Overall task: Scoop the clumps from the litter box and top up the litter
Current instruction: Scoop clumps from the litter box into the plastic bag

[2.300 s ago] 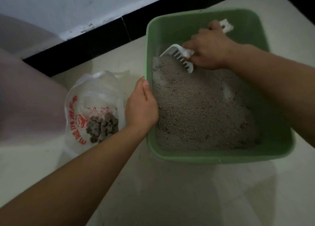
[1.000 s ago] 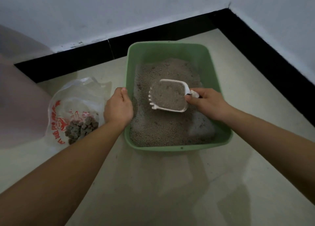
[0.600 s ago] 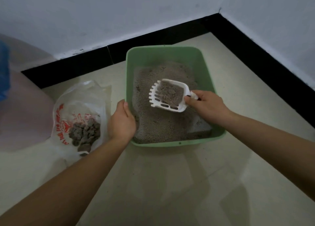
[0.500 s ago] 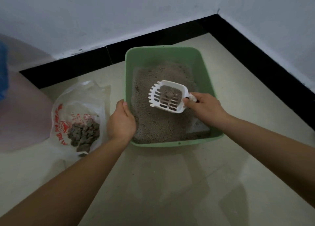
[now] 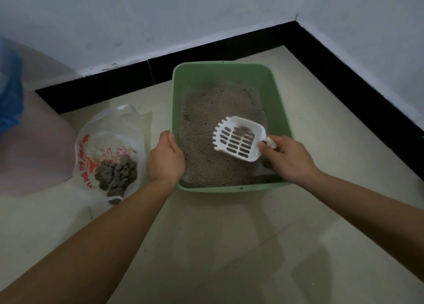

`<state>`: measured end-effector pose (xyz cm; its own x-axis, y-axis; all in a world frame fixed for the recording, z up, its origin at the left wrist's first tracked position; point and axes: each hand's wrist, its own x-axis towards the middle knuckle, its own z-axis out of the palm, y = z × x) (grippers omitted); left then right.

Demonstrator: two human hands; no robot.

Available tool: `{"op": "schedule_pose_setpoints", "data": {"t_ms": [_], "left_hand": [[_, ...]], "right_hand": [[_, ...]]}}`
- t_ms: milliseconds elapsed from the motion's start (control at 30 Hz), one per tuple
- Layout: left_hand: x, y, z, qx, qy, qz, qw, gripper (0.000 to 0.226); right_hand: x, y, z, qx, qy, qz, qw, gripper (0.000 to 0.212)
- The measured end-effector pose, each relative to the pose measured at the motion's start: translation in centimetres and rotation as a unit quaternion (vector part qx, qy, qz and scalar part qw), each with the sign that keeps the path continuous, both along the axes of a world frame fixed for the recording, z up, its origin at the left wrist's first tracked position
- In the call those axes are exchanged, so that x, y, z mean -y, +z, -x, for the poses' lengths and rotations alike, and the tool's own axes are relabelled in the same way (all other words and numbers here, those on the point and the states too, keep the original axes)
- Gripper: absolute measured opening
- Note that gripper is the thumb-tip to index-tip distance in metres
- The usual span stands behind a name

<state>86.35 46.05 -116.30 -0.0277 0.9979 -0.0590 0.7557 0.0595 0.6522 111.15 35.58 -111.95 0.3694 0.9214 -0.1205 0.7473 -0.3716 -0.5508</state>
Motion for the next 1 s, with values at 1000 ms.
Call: {"op": "schedule_pose_setpoints", "data": {"t_ms": [1000], "left_hand": [[0.3, 0.1, -0.2, -0.055, 0.002, -0.013, 0.998, 0.034]], "right_hand": [[6.1, -0.7, -0.8, 0.056, 0.003, 0.001, 0.998, 0.025]]}}
